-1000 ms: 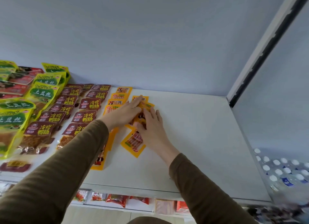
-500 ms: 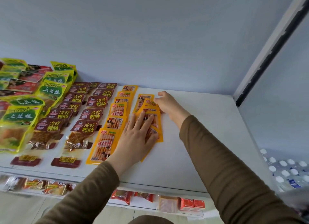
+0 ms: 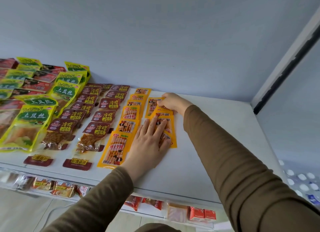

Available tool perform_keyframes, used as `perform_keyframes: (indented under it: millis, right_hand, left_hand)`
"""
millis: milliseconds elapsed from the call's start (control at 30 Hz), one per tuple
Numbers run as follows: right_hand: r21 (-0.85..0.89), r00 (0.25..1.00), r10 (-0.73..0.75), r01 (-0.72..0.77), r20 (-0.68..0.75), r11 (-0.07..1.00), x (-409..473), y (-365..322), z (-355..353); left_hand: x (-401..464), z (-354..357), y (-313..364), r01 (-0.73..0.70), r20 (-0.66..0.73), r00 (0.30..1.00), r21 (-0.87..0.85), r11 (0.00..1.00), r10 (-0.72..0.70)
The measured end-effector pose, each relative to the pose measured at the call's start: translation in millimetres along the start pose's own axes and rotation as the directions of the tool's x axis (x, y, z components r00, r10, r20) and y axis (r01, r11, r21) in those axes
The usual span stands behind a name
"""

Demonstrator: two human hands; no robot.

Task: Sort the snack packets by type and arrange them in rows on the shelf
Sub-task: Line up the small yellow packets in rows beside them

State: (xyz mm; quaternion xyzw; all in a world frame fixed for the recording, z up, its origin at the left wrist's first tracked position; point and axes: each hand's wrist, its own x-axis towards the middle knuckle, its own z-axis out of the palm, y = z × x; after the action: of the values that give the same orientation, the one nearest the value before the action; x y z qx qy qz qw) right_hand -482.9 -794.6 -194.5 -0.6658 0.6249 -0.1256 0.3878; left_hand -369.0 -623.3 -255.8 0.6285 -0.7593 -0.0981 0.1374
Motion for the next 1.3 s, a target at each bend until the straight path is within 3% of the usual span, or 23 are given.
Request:
perform_keyframes:
  millis: [433, 700, 967, 1133, 1300]
  right_hand:
    - [0.259, 0.998, -0.047, 0.036, 0.034, 0.965, 14.2, 23.5, -7.7]
    - [0.392, 0.978, -0.068, 0.142, -0.198, 0.909, 32.0, 31.5, -16.6]
    - [0.458, 0.978, -0.068, 0.154, -0.198, 0.876, 43.9, 30.1, -7.8]
    - [0.269, 0.957, -0.104, 0.179, -0.27, 0.946, 43.3, 25.7, -2.7]
    - [-0.101, 0.848, -0.215, 0.19, -0.485, 0.977, 23.8, 30.1, -3.9]
  left_hand:
    - [-0.6, -1.7, 5.5, 0.045, -0.009, 0.999, -0.003, 0.999, -0.045]
    - [1.0, -3.9, 17.0, 0.117, -0.03, 0.993, 0.019, 0.993, -0.116]
    - [14.1, -13.3, 17.2, 0.144, -0.012, 0.989, 0.002, 0.99, -0.144]
    - [23.2, -16.7, 12.5, 0.113, 0.088, 0.989, 0.05, 0.992, -0.117]
    - [14.6, -16.0, 13.4, 0.113, -0.003, 0.994, 0.025, 0.993, -0.113]
